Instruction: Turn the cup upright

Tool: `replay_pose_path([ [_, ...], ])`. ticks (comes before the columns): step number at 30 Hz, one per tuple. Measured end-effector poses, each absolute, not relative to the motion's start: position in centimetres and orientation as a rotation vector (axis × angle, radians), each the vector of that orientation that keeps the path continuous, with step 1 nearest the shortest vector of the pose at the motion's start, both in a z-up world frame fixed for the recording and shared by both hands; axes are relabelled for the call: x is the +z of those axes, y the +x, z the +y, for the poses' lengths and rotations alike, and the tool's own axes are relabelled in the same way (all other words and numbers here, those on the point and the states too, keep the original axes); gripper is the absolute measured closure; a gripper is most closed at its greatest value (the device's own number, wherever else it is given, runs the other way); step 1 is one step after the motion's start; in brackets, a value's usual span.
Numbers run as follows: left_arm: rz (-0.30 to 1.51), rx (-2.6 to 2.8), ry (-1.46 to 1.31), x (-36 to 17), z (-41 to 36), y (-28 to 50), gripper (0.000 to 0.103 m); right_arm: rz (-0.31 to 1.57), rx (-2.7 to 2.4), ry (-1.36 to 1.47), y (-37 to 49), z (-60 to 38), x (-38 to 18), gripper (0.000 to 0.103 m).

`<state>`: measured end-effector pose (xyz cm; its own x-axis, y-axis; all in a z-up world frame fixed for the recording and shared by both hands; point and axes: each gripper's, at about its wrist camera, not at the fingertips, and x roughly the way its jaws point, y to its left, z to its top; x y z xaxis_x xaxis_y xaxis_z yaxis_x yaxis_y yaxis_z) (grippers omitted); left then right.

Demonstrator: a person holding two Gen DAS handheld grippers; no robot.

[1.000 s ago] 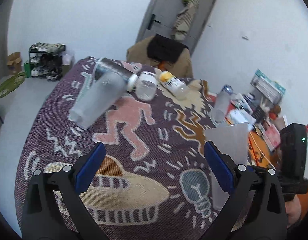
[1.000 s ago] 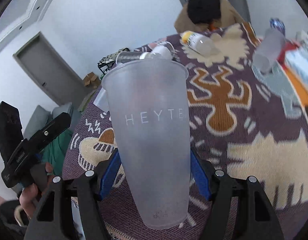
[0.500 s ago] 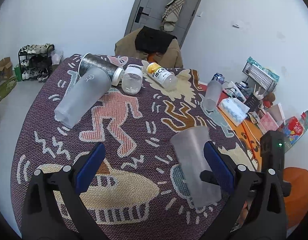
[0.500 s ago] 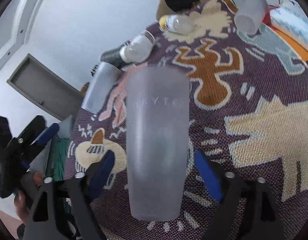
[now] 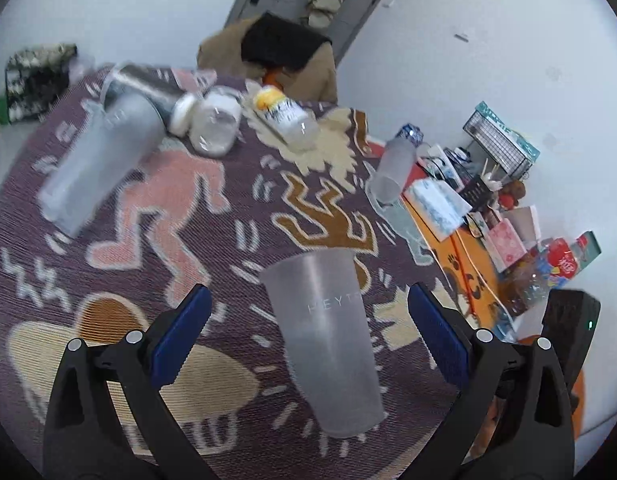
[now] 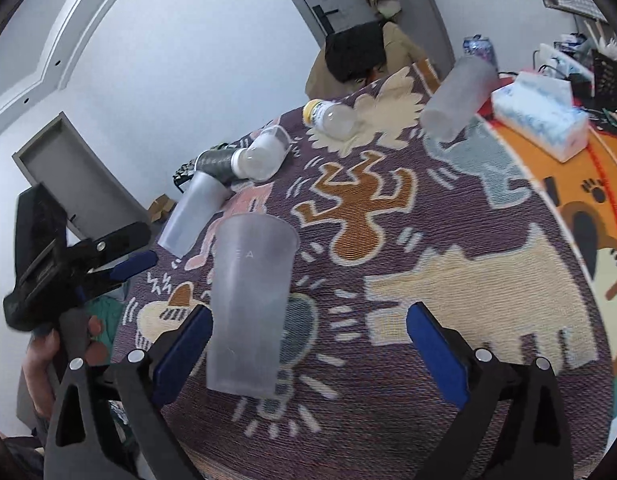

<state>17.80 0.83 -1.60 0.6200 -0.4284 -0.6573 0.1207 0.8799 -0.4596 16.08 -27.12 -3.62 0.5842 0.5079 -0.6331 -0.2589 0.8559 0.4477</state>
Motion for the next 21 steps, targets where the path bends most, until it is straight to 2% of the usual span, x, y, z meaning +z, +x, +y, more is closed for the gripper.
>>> replay_pose_path([
  [10, 1.022, -0.441, -0.520, -5.5, -1.5, 21.8, 0.005, 0.834, 0.395, 0.283, 15.6, -29.0, -5.3, 0.008],
  [21, 1.138, -0.423, -0.517, -8.5, -3.3, 25.1, 0.005, 0.840, 0.362, 0.294, 15.6, -30.6, -6.3, 0.008],
])
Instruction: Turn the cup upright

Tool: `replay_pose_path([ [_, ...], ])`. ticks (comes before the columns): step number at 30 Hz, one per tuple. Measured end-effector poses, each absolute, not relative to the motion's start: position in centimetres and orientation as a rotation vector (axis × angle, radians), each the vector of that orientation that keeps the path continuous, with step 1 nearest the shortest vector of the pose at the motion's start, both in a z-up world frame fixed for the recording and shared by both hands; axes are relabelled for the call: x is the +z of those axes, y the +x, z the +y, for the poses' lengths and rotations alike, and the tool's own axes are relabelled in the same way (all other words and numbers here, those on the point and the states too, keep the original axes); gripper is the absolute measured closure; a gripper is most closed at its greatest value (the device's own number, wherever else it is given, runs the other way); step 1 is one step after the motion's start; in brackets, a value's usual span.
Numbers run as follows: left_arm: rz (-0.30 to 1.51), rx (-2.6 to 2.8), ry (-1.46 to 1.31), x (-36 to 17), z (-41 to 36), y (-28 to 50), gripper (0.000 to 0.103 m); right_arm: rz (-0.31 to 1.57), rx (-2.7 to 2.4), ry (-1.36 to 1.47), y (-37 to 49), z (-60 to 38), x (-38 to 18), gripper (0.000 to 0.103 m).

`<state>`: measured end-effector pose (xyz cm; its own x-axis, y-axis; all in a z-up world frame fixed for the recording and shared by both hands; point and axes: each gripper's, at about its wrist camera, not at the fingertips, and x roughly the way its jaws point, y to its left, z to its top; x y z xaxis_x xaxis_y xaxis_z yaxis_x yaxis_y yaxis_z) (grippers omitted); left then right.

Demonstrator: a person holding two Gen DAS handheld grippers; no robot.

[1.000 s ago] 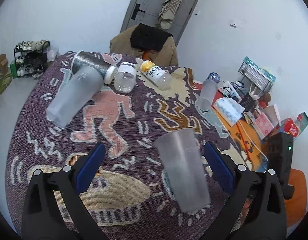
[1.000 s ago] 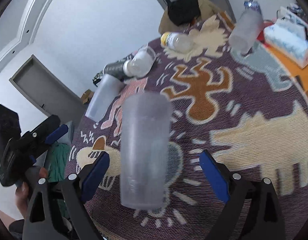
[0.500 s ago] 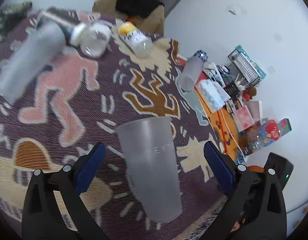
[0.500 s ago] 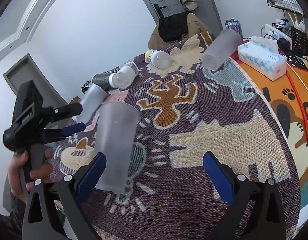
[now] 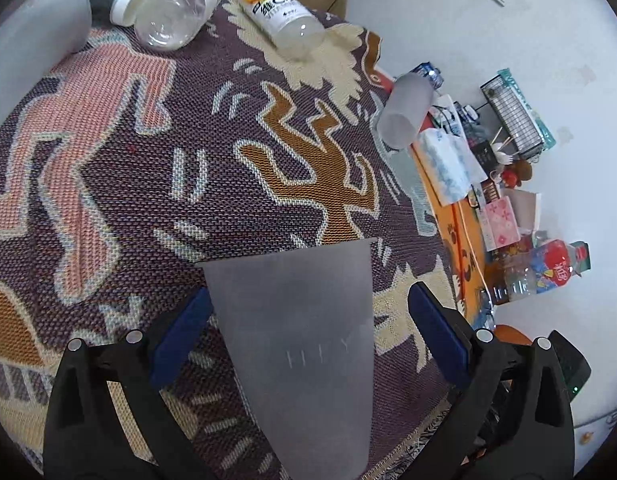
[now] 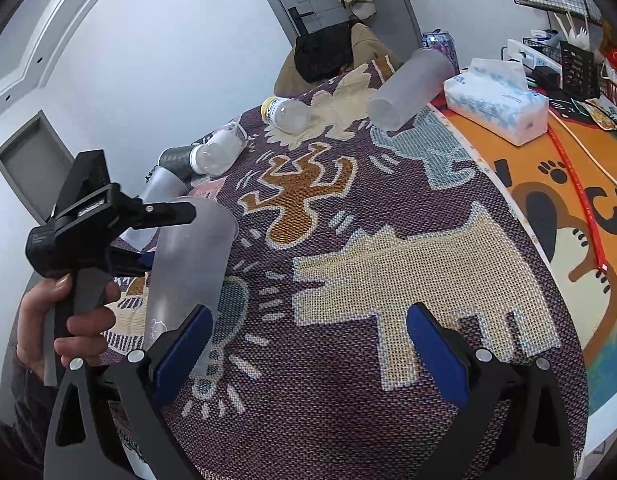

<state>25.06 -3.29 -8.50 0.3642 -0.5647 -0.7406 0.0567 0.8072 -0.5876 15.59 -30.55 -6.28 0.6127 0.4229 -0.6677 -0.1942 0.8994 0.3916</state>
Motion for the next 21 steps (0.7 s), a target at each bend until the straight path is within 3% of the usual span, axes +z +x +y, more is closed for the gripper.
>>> replay_pose_path([
  [2, 1.150, -0.416, -0.513, -8.9, -3.5, 25.5, 0.008, 0.843, 0.361, 0.300, 15.6, -30.7, -6.4, 0.008],
  [5, 1.183, -0.411, -0.528, -9.6, -3.4, 26.0, 0.024, 0.844, 0.355, 0.308, 15.6, -30.8, -6.5, 0.008],
  [12, 1.093, -0.431, -0.480, -7.1, -3.3, 24.4, 0.026, 0.840, 0.351, 0.315, 15.4, -30.9, -6.4, 0.008],
  [21, 0.847, -0.414, -0.275, -0.6, -4.4, 19.8, 0.027, 0.816, 0.334, 0.305, 15.0, -31.1, -5.9, 0.008],
])
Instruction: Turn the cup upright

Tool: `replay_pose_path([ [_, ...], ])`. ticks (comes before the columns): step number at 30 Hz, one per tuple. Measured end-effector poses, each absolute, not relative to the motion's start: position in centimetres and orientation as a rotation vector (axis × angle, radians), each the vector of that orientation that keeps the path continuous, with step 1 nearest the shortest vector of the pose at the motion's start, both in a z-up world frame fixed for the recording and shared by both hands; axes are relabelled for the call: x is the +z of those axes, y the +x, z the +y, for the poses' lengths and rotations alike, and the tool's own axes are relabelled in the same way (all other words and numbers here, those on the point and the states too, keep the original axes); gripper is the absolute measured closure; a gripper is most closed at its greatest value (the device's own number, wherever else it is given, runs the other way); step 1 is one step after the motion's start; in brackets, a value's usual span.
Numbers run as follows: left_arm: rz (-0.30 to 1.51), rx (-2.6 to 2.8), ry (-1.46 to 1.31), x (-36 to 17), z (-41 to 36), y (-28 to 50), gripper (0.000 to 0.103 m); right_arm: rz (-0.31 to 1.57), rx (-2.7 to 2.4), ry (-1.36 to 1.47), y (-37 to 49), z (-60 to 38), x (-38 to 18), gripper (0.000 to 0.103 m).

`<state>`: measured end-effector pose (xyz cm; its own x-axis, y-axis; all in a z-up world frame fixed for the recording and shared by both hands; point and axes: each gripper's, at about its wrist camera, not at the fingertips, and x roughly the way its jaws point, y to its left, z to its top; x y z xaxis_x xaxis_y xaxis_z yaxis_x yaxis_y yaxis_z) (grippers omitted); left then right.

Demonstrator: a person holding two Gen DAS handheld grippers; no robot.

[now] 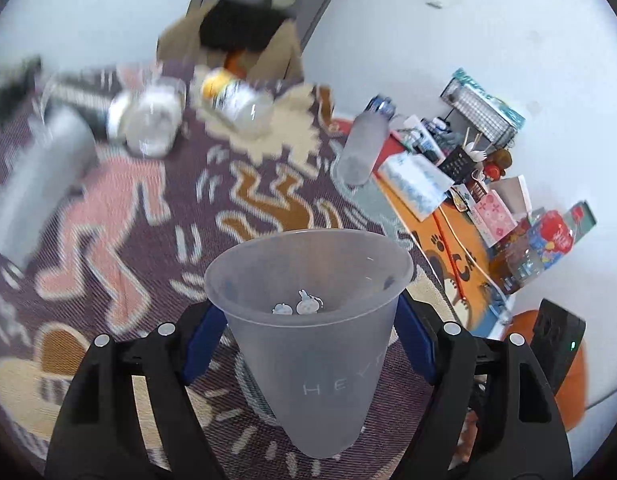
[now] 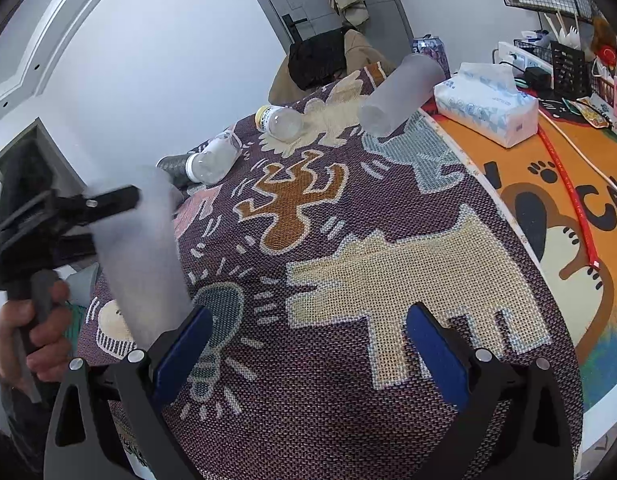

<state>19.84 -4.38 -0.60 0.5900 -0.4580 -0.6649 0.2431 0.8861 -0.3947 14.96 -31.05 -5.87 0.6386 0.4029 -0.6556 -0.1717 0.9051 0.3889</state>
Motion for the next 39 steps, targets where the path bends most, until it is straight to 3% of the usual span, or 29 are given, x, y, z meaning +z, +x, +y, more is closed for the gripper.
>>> replay_pose_path([
  [10, 0.560, -0.340, -0.024, 3.7, -7.1, 15.5, 0.026, 0.794, 0.317, 0.279, 14.6, -30.9, -5.6, 0.008],
  [23, 0.351, -0.267, 0.124, 1.1, -10.0, 14.1, 0.026, 0.790, 0.278, 0.275, 14.3, -32.1, -6.0, 0.008],
  [37, 0.339, -0.275, 0.122, -1.6, -9.9, 13.1, 0.024, 0.783, 0.283, 0.270, 13.2, -32.1, -6.2, 0.008],
  [38, 0.345, -0.279, 0.118, -1.7, -9.8, 13.0, 0.022, 0.780, 0.285, 0.268, 13.0, -32.0, -6.2, 0.008],
  [39, 0.350, -0.280, 0.117, -1.8, -9.7, 12.8, 0.012, 0.778, 0.286, 0.266, 12.8, -31.9, -6.2, 0.008],
])
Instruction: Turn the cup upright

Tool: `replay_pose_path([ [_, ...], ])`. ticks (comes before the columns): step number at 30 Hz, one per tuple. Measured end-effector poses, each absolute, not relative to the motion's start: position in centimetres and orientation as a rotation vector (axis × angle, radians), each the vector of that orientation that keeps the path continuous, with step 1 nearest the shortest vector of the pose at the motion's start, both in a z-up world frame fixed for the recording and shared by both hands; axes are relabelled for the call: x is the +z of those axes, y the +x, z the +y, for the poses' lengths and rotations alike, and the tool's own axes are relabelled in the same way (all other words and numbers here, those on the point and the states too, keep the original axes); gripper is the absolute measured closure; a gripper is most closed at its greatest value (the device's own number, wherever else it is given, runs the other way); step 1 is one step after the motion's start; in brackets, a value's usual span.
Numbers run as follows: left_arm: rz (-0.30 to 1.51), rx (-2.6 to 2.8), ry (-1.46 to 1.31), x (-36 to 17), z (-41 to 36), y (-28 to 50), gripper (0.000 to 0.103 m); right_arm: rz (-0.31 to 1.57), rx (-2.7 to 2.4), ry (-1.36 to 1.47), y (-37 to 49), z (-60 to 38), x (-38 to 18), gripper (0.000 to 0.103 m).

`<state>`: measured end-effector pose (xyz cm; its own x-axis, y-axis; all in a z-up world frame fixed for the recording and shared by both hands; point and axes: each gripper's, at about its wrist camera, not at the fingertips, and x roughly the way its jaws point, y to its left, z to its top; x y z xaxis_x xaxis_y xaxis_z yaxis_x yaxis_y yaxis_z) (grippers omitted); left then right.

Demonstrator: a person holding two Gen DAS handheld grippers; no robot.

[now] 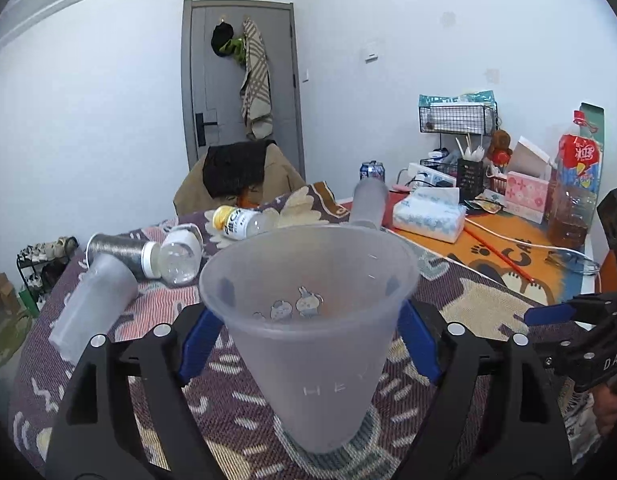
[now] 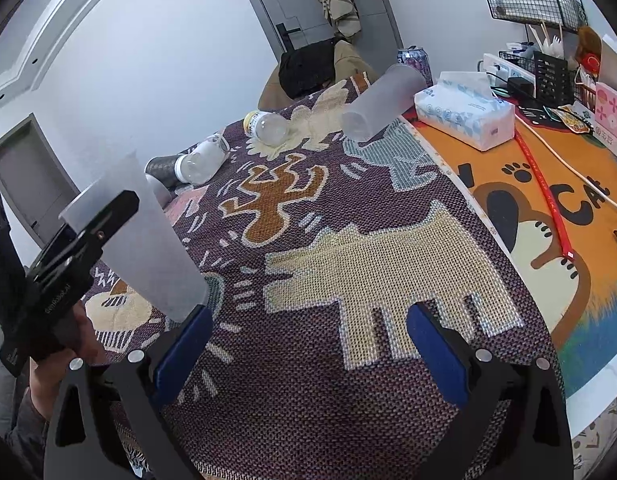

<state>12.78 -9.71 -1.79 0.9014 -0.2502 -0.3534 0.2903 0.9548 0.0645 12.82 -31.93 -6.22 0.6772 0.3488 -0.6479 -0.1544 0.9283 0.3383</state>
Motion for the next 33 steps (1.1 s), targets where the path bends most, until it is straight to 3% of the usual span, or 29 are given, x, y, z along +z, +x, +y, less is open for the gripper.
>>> replay_pose_path([
  [4, 0.359, -0.281, 0.111, -1.7, -9.3, 11.7, 0.006, 0.777, 0.299, 0.260, 11.9, -31.5, -6.2, 0.008],
  [33, 0.382, -0.091, 0.043, 1.5, -4.3, 0.8, 0.006, 0.583, 0.326, 0.143, 4.4, -27.6, -1.3, 0.008],
])
